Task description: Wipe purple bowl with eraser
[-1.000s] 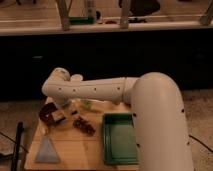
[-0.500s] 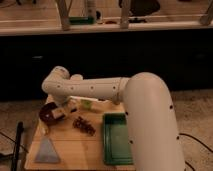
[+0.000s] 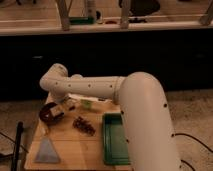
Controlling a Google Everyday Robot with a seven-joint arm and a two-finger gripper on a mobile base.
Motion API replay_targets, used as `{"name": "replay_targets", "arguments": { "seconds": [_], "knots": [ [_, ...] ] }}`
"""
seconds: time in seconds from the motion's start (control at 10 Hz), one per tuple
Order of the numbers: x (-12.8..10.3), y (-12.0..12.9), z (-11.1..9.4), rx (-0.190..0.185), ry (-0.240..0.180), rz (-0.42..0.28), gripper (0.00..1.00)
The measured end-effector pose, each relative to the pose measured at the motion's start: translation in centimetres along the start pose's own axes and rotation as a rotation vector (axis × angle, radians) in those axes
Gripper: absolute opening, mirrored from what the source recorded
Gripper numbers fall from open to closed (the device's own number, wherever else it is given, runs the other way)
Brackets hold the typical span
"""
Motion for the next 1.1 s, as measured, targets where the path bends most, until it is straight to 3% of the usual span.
{"name": "replay_targets", "arguments": {
  "seconds": [0.3,0.8,1.1],
  "knots": [
    [-2.4,-3.2,-1.0,0.014,-0.002,-0.066,0.0],
    [-5.9,-7.2,-0.7,-0.003,-0.006,-0.184,0.0],
    [-8.2,-5.3,0.2,-0.051,-0.024,-0.277,0.0]
  ]
}}
